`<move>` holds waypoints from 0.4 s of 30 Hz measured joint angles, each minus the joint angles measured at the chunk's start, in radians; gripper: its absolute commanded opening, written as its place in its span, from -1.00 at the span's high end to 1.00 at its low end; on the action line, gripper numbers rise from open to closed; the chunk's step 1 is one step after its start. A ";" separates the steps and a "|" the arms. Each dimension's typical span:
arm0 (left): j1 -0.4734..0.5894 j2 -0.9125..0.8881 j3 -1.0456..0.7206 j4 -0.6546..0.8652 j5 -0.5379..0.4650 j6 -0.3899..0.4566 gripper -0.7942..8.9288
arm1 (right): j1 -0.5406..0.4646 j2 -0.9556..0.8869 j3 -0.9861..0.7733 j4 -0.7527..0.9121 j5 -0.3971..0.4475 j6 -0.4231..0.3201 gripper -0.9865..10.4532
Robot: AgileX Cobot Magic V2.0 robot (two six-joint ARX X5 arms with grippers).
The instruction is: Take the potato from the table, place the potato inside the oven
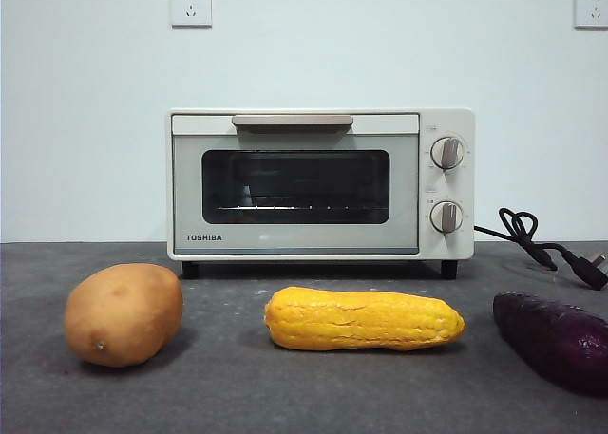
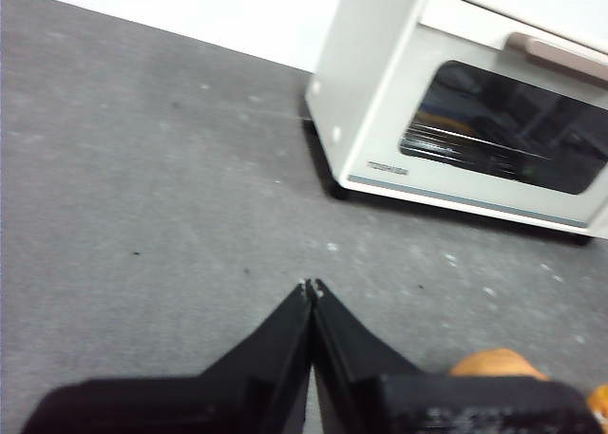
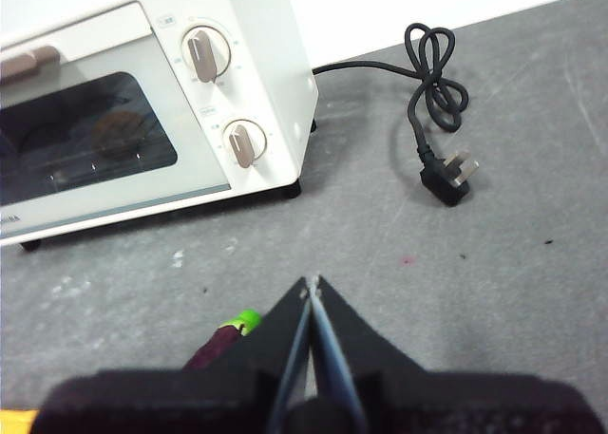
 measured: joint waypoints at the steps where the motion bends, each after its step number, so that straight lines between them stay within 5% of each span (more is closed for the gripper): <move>1: 0.000 0.000 0.000 0.000 0.011 -0.001 0.85 | 0.000 0.000 0.000 0.000 0.000 0.015 0.84; 7: 0.000 0.000 0.019 -0.039 0.091 -0.029 0.85 | 0.000 0.000 0.014 -0.009 -0.090 0.150 0.85; 12: 0.000 0.000 0.115 -0.136 0.109 -0.034 0.85 | 0.000 0.019 0.104 -0.037 -0.156 0.192 0.85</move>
